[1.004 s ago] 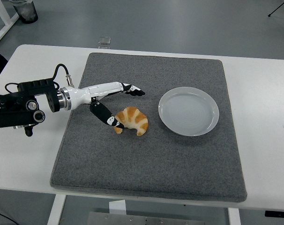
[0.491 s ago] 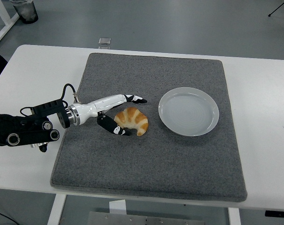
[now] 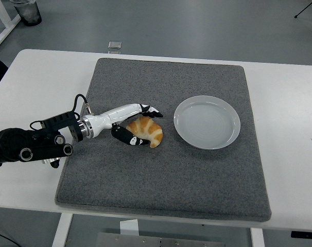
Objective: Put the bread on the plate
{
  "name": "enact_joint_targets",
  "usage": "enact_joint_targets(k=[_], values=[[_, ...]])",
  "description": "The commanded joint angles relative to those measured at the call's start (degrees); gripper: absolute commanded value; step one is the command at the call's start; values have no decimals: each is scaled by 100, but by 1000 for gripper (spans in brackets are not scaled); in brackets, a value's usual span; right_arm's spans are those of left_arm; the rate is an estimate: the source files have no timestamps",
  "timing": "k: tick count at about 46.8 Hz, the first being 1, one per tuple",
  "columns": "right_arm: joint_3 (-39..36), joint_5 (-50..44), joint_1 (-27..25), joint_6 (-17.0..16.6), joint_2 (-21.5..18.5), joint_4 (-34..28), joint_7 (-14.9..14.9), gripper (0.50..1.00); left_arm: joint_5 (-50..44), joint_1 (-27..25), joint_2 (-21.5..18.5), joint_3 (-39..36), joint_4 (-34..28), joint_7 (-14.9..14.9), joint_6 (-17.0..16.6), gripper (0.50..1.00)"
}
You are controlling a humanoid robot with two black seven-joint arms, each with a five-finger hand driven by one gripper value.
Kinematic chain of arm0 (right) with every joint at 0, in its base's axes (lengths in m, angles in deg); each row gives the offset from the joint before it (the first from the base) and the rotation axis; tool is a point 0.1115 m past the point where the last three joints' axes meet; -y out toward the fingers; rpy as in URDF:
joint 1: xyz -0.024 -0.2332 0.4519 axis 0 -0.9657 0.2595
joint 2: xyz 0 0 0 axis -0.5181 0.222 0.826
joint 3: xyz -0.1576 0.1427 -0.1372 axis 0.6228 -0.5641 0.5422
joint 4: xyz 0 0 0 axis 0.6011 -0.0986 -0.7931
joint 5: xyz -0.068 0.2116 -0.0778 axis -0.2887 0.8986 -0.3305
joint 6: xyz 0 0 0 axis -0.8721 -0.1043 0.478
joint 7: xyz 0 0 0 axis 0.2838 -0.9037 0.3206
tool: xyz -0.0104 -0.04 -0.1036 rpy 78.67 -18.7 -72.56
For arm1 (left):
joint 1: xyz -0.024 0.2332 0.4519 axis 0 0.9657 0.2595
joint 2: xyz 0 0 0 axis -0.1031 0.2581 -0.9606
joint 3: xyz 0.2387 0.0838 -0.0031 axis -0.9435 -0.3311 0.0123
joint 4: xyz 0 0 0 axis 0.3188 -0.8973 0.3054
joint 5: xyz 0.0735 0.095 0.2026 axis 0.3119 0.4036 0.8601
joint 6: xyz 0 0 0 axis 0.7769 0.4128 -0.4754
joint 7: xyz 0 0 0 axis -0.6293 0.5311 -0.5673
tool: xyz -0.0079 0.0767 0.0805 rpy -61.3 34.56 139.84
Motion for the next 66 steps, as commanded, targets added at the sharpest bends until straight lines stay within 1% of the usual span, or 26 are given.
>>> enact_joint_targets(k=[1, 2, 4, 7, 9, 13, 14, 24, 40, 46, 51, 58, 62, 66], values=[[3, 6, 0, 0, 0, 0, 0, 952, -8, 52, 0, -1, 1, 4, 5, 799], [3, 6, 0, 0, 0, 0, 0, 952, -8, 69, 0, -1, 1, 4, 5, 784], [-5, 6, 0, 0, 0, 0, 0, 952, -8, 87, -9, -1, 1, 4, 5, 771], [-5, -3, 0, 0, 0, 0, 0, 952, -17, 87, -18, -1, 1, 4, 5, 682], [-5, 6, 0, 0, 0, 0, 0, 952, -17, 79, -18, -1, -8, 4, 5, 639], [-5, 6, 0, 0, 0, 0, 0, 954, -34, 78, -35, 51, -8, 4, -12, 536], [-5, 6, 0, 0, 0, 0, 0, 952, -52, 78, -44, 95, -8, 4, -12, 504], [-5, 6, 0, -9, 0, 0, 0, 952, -34, 254, -114, 877, -16, 4, -47, 500], [-5, 6, 0, 0, 0, 0, 0, 952, -34, 219, -281, 921, -16, -5, -56, 500], [-5, 6, 0, 0, 0, 0, 0, 952, -34, 210, -466, 1027, -60, 4, -65, 500], [-5, 6, 0, -9, 0, 0, 0, 952, -26, 167, -878, 1194, -69, 4, -21, 500], [-5, 6, 0, -18, 0, 0, 0, 952, -17, -158, -1573, 1203, 1, 4, 76, 500], [-5, 6, 0, -18, 0, 0, 0, 952, -17, -439, -1828, 1203, 80, 4, 137, 500], [-5, 6, 0, -18, 0, 0, 0, 952, -26, -800, -1934, 1203, 212, 4, 242, 500]])
